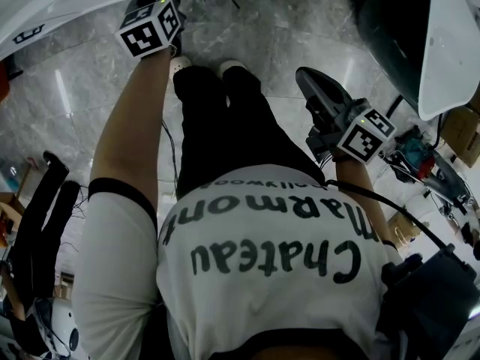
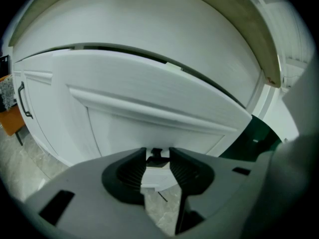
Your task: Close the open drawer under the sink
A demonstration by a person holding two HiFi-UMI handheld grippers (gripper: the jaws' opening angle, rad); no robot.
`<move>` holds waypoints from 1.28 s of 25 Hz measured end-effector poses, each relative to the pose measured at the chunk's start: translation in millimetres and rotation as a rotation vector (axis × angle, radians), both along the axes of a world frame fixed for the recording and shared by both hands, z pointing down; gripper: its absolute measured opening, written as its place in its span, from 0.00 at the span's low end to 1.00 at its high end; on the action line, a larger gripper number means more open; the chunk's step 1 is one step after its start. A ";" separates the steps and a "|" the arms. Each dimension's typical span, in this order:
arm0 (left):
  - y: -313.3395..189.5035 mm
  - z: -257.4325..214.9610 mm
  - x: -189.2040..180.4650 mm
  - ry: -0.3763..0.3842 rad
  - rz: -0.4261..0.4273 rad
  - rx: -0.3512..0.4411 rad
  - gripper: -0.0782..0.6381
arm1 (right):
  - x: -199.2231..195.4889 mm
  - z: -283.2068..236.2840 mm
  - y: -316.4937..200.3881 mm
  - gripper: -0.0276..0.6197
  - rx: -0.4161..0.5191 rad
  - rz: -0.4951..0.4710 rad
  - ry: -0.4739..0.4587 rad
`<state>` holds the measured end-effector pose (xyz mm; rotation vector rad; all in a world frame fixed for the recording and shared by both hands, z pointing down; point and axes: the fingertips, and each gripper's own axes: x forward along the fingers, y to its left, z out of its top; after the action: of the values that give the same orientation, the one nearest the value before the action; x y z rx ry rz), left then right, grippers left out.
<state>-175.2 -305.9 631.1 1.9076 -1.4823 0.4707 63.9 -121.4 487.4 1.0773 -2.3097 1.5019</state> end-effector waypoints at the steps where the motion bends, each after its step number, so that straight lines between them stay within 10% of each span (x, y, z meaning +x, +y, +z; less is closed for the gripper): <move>1: -0.8 -0.4 0.0 0.001 0.000 0.002 0.31 | -0.7 0.1 0.4 0.06 -0.001 -0.004 -0.001; 21: -11.3 2.0 0.8 0.012 0.012 -0.011 0.31 | -2.9 -9.7 -8.6 0.06 0.015 0.018 0.007; 32: -13.3 18.6 1.1 0.006 0.072 -0.149 0.31 | -9.5 -23.1 -17.1 0.06 0.051 0.022 0.014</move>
<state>-174.1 -319.2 649.7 1.8479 -1.3390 0.5912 54.4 -138.6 464.3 1.1264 -2.3459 1.4455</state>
